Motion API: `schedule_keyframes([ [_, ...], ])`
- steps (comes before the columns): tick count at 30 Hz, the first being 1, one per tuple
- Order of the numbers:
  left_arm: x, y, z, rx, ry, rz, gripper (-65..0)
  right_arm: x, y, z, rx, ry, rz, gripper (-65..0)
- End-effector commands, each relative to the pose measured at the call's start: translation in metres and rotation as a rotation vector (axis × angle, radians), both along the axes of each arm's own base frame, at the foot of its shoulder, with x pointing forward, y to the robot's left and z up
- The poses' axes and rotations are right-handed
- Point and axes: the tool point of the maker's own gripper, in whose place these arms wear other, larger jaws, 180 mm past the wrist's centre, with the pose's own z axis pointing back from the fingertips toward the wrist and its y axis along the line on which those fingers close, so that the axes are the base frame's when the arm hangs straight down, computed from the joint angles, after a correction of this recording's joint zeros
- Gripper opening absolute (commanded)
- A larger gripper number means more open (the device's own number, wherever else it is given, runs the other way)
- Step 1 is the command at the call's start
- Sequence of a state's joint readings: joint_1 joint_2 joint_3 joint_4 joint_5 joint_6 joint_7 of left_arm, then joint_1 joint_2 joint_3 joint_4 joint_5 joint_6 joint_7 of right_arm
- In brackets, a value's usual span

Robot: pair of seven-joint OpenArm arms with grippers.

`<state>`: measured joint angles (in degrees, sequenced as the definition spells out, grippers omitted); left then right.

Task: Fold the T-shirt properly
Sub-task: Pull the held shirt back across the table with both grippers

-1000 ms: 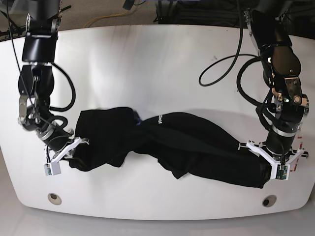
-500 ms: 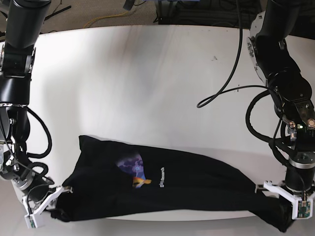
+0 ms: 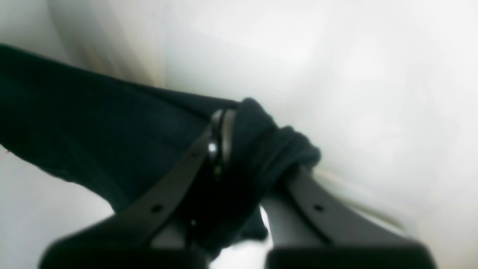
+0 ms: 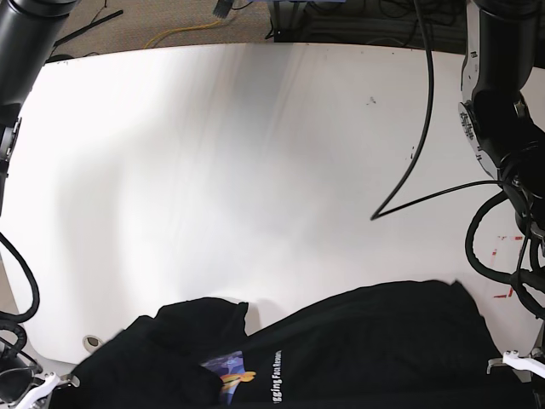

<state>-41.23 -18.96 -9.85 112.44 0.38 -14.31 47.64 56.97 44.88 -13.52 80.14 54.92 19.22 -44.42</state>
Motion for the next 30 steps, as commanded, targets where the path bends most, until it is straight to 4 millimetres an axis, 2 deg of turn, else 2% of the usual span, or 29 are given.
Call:
schedule_keyframes([
  [1, -0.004, 0.002, 0.002, 0.026, -0.011, 0.007, -64.6, -0.006, -0.01, 0.006, 0.031, -0.013, -0.007, -65.0],
  [3, -0.002, 0.0, -0.021, 0.04, 0.057, 0.003, -64.6, -0.014, -0.018, -0.018, 0.06, 0.03, -0.013, -65.0],
  [5, -0.003, -0.002, -0.036, 0.046, 0.094, 0.0, -64.6, -0.02, -0.025, -0.045, 0.088, 0.077, -0.026, -65.0],
  [9, -0.005, -0.013, -0.089, 0.025, 0.21, -0.045, -64.6, -0.043, -0.031, -0.103, 0.14, 0.162, -0.046, -65.0],
  [13, -0.011, -0.022, -0.14, -0.003, 0.326, -0.088, -64.6, -0.073, -0.036, -0.163, 0.207, 0.262, -0.081, -65.0],
  [18, -0.024, -0.033, -0.196, -0.014, 0.459, -0.13, -64.6, -0.111, -0.04, -0.217, 0.263, 0.363, -0.125, -65.0],
  [20, -0.035, -0.043, -0.226, -0.034, 0.53, -0.154, -64.6, -0.131, -0.041, -0.247, 0.297, 0.427, -0.149, -65.0],
  [25, -0.063, -0.054, -0.284, -0.084, 0.671, -0.171, -64.6, -0.171, -0.03, -0.288, 0.334, 0.525, -0.165, -65.0],
  [30, -0.105, -0.067, -0.341, -0.162, 0.823, -0.196, -64.7, -0.204, -0.011, -0.319, 0.369, 0.62, -0.16, -65.0],
])
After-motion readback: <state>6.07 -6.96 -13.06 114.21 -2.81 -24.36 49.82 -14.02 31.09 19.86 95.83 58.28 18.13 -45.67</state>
